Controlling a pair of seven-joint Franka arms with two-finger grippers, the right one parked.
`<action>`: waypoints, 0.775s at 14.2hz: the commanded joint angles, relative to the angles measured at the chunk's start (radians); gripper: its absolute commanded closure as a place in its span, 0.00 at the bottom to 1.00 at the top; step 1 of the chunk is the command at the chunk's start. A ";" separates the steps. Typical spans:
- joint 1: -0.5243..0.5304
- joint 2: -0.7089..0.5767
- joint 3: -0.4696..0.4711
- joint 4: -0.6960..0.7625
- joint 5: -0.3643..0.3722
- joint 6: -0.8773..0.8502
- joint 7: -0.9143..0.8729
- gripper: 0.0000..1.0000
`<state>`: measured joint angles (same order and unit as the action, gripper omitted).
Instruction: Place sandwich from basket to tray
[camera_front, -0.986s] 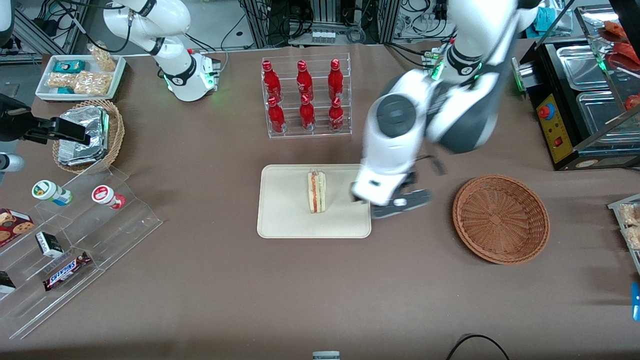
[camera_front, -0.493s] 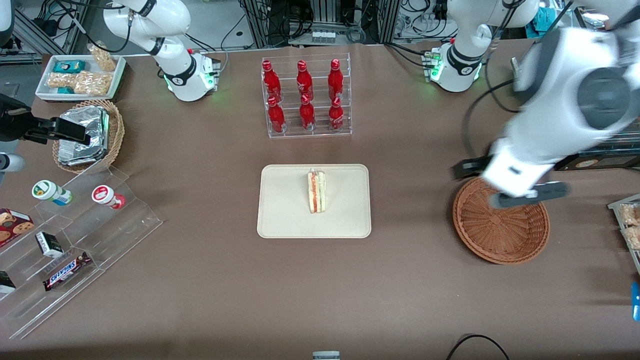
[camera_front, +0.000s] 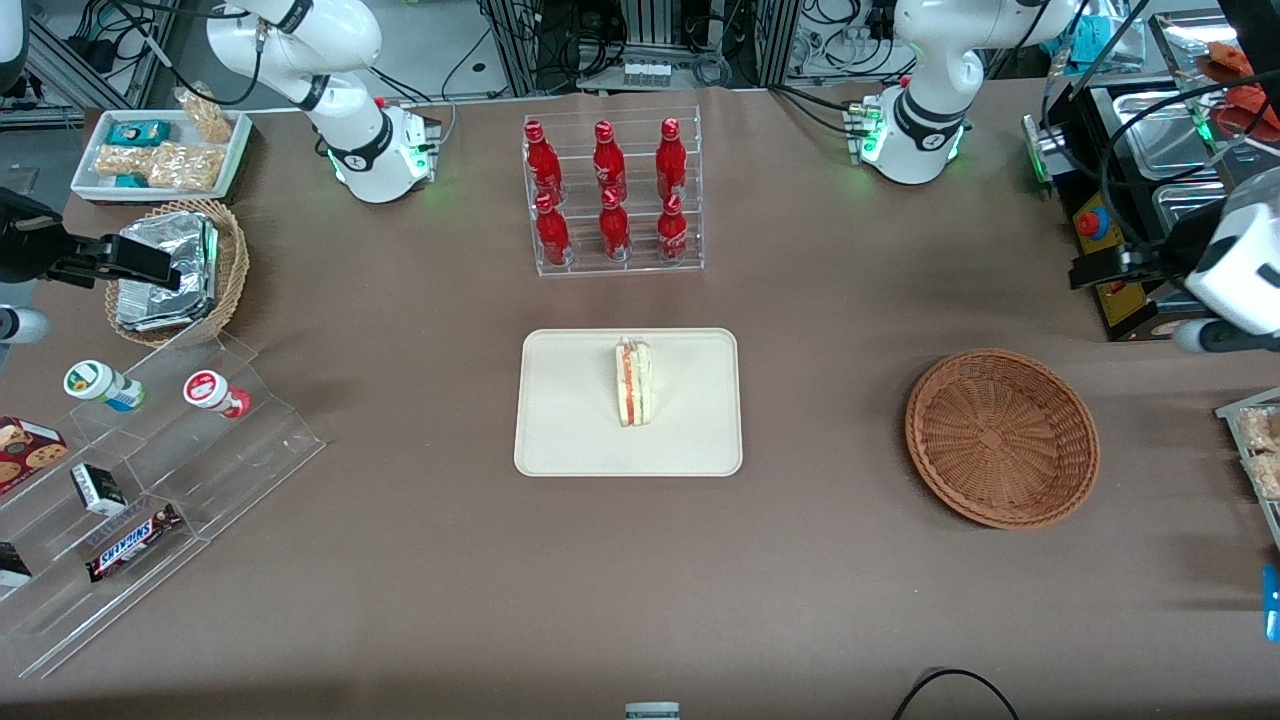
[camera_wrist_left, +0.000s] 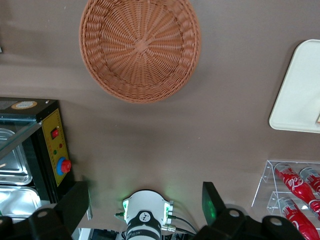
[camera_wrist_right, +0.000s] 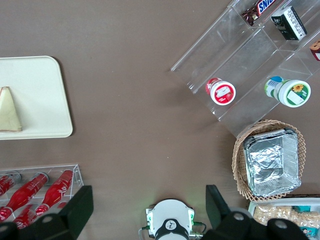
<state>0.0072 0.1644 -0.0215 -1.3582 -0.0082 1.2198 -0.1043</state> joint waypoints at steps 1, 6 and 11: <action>0.004 -0.016 -0.012 -0.047 -0.001 0.012 -0.020 0.00; 0.002 0.049 -0.015 0.033 -0.012 0.020 -0.143 0.00; -0.015 0.047 -0.023 0.057 -0.018 0.003 -0.156 0.00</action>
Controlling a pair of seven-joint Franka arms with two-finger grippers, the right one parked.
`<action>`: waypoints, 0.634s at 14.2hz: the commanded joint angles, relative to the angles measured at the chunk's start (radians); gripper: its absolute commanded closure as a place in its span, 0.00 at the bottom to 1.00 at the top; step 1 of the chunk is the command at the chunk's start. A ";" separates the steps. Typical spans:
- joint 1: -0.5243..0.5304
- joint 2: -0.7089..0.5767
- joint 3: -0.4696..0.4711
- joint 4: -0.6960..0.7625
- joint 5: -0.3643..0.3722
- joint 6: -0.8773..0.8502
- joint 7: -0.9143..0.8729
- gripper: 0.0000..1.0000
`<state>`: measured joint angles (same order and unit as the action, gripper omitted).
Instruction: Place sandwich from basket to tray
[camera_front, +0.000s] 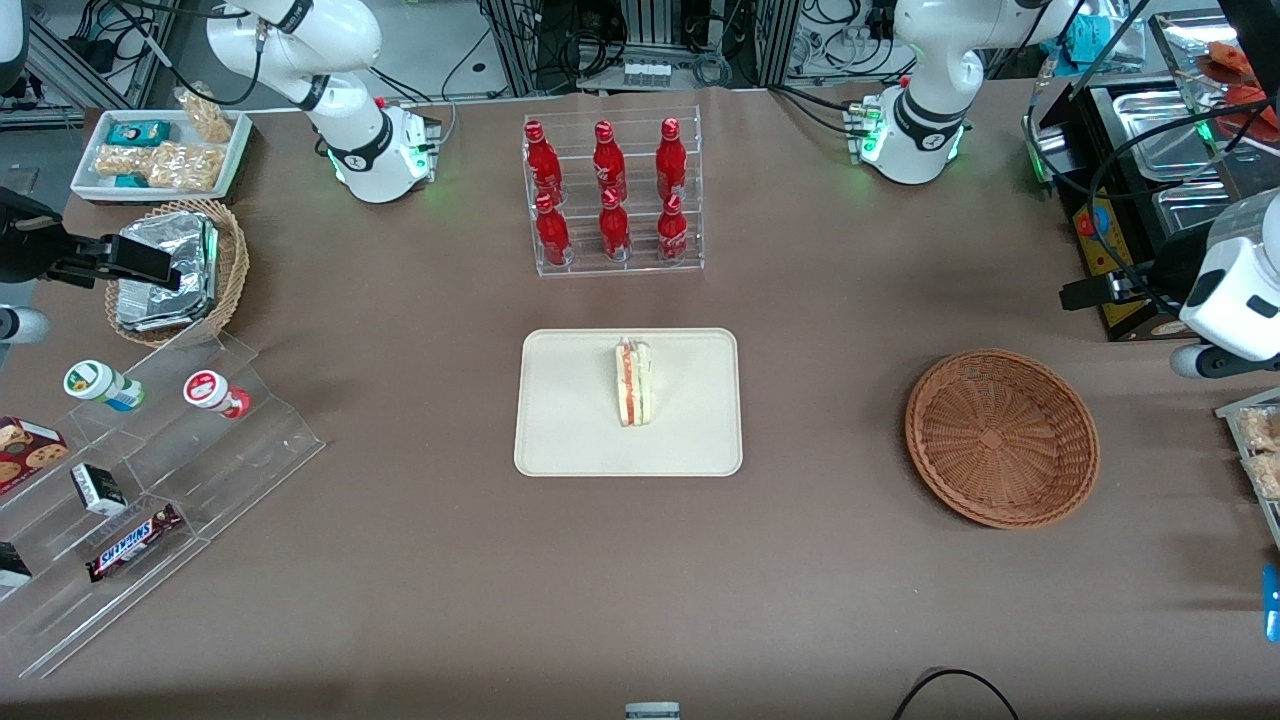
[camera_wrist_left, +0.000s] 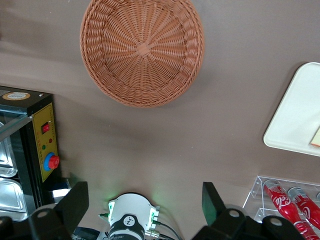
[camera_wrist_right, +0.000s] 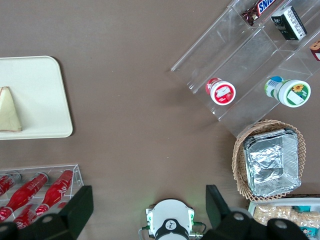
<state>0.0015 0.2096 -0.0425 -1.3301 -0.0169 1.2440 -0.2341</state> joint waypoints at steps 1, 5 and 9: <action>-0.017 -0.015 -0.002 0.019 -0.008 -0.029 -0.025 0.00; -0.044 -0.013 -0.007 0.011 0.000 0.026 -0.024 0.00; -0.043 0.005 -0.007 0.014 -0.003 0.038 -0.027 0.00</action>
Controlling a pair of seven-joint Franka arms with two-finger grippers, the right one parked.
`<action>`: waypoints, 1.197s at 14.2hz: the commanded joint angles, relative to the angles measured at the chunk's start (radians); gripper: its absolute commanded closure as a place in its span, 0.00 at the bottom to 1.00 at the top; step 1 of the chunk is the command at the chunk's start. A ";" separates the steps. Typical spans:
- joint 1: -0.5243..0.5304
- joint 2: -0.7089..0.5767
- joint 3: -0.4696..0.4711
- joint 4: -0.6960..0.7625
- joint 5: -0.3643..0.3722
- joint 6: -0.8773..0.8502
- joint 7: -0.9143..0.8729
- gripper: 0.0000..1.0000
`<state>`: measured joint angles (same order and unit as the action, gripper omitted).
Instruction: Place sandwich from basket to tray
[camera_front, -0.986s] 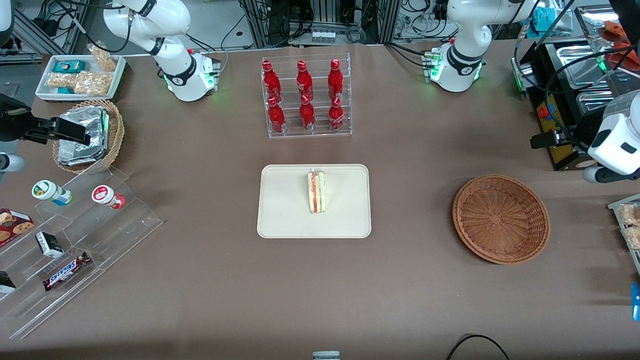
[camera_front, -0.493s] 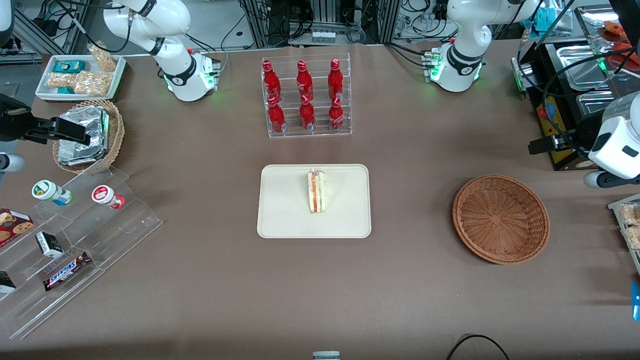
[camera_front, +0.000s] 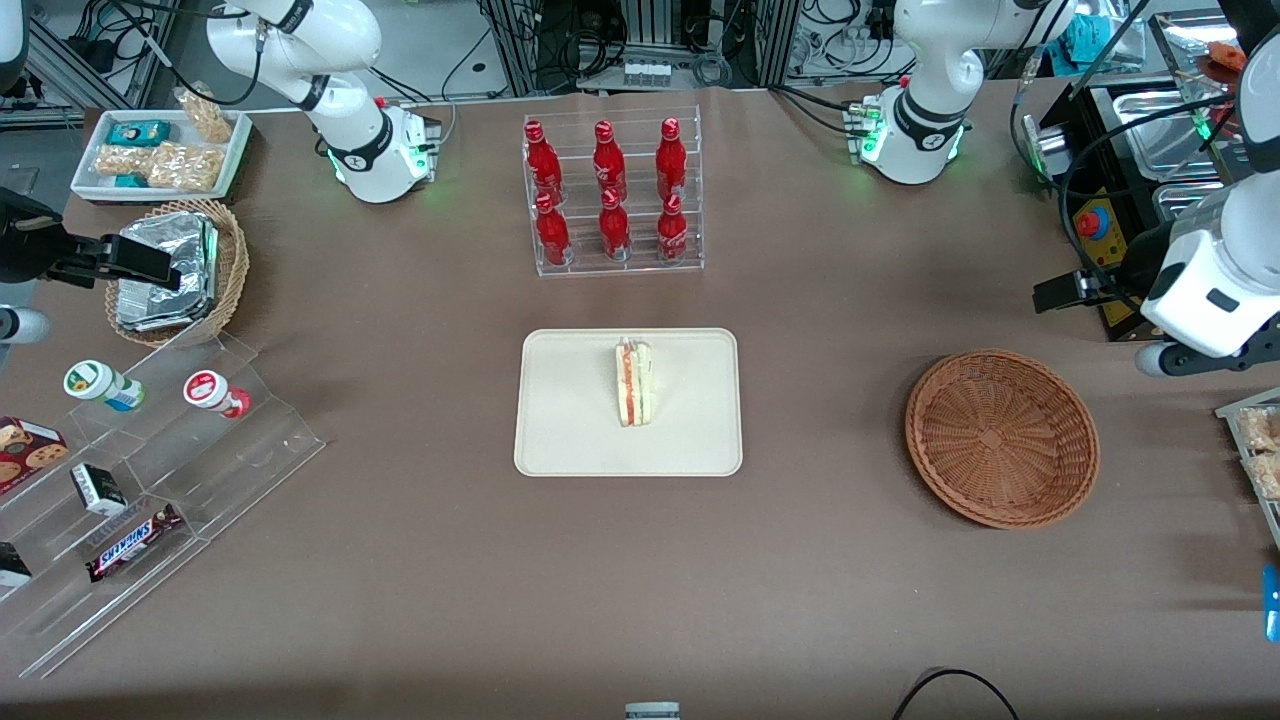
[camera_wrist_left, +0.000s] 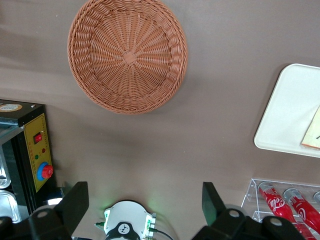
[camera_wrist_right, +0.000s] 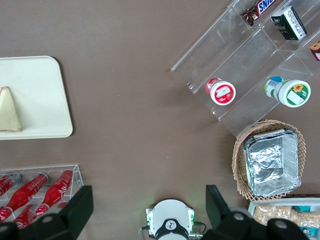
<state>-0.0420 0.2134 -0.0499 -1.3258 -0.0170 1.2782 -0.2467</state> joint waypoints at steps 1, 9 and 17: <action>0.002 0.003 0.001 0.010 -0.001 0.004 -0.014 0.00; -0.001 0.006 0.001 0.010 0.003 0.006 -0.013 0.00; -0.004 0.012 -0.001 0.005 0.009 0.075 -0.006 0.00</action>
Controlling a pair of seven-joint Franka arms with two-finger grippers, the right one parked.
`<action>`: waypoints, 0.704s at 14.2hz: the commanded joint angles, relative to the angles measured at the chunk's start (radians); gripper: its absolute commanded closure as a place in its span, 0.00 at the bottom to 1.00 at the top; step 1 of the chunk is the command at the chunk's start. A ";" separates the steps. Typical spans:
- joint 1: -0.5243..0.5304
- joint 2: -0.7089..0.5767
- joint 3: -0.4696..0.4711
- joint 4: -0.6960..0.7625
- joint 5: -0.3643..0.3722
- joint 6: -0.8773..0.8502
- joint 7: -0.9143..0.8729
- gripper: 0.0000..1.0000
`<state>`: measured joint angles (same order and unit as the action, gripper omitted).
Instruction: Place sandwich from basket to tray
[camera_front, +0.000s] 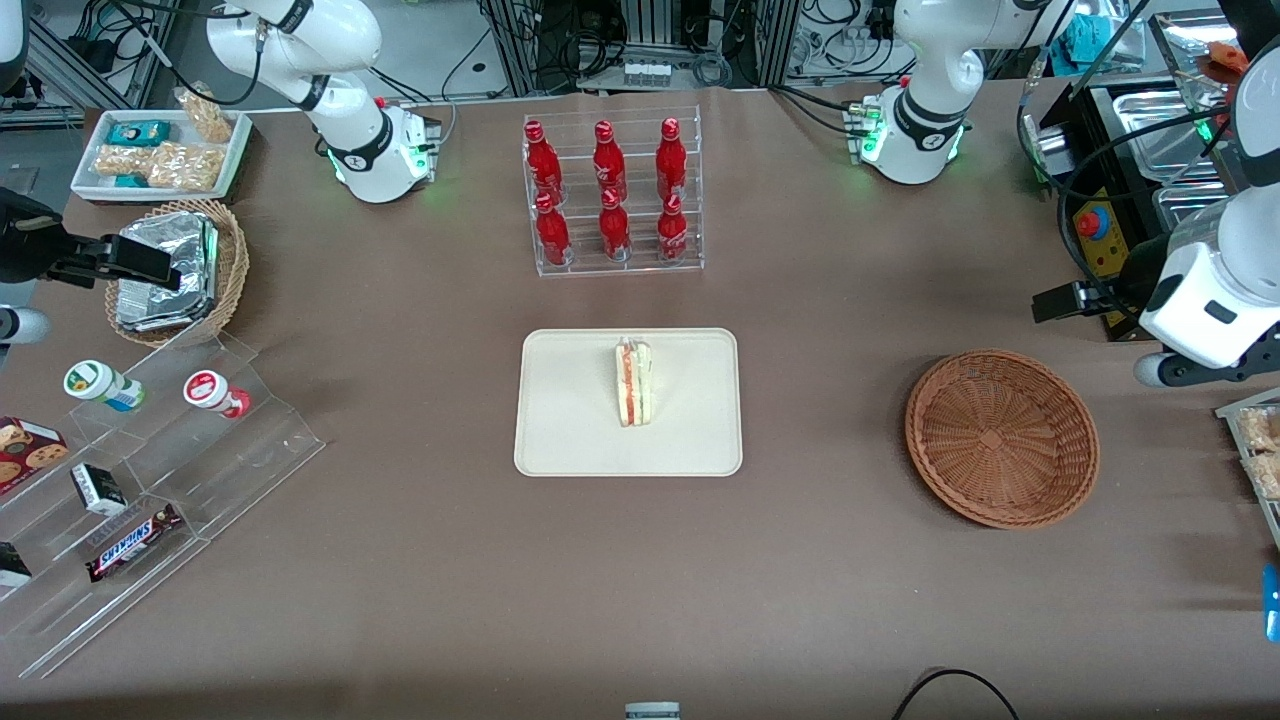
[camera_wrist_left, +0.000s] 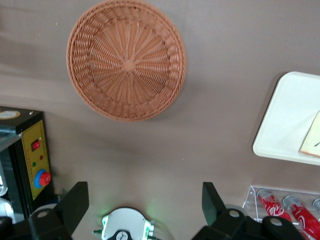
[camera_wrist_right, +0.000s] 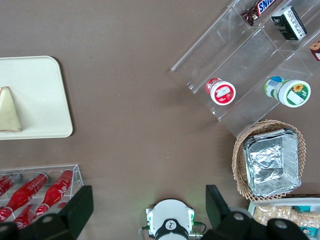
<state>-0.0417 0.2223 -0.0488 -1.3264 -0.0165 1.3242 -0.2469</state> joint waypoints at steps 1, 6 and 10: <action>-0.012 0.003 -0.002 0.007 0.007 0.044 -0.008 0.00; -0.053 0.017 -0.002 0.006 0.111 0.053 -0.005 0.00; -0.076 0.014 -0.002 0.006 0.116 0.055 -0.012 0.00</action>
<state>-0.1140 0.2362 -0.0528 -1.3281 0.0860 1.3749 -0.2512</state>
